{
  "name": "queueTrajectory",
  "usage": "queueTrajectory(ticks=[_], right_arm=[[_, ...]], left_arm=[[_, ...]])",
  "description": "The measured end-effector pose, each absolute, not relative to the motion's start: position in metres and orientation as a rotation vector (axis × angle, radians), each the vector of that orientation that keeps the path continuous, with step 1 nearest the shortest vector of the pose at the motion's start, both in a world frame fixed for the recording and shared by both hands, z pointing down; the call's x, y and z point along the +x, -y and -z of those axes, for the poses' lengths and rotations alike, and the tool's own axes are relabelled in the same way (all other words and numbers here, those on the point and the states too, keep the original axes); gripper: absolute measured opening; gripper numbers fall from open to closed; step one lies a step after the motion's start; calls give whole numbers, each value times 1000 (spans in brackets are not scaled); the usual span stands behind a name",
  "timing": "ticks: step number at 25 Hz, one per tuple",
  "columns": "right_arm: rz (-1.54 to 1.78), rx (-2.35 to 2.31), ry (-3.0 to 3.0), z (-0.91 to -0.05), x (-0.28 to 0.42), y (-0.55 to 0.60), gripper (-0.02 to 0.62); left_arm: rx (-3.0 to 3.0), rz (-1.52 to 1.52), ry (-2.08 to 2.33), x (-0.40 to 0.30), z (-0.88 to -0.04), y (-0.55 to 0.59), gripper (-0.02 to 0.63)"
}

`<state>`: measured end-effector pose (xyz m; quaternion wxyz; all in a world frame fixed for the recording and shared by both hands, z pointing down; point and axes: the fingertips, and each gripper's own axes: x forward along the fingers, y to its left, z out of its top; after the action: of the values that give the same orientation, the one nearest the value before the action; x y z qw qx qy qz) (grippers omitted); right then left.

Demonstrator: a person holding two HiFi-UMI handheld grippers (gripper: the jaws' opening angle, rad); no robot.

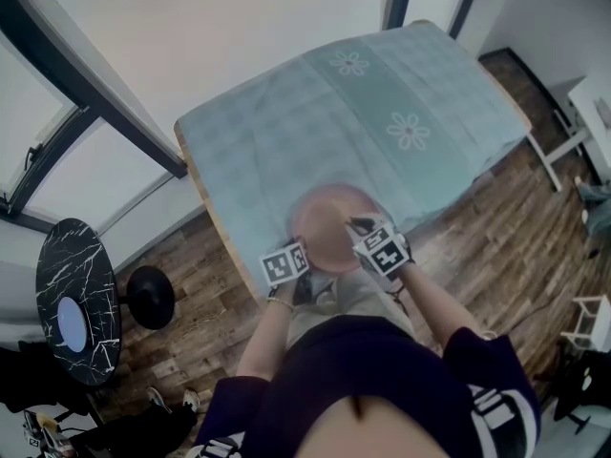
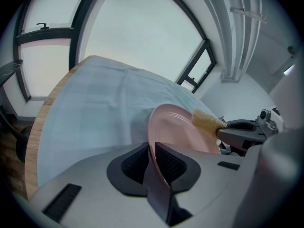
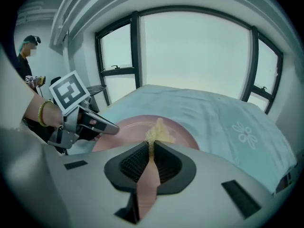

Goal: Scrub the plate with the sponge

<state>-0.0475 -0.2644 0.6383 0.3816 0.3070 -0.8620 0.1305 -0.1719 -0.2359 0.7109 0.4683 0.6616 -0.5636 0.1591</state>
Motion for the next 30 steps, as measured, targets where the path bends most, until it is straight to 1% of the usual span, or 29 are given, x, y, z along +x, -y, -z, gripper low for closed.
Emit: queueTrajectory(ticks=[11, 19, 30], right_arm=[[-370, 860, 2049, -673, 1, 277, 38], [-383, 824, 2024, -688, -4, 257, 38], [-439, 748, 2061, -687, -27, 226, 38]], left_arm=[[1619, -382, 1376, -171, -712, 236, 52], [1623, -379, 1377, -172, -713, 237, 52], [1631, -375, 1373, -172, -712, 237, 54]])
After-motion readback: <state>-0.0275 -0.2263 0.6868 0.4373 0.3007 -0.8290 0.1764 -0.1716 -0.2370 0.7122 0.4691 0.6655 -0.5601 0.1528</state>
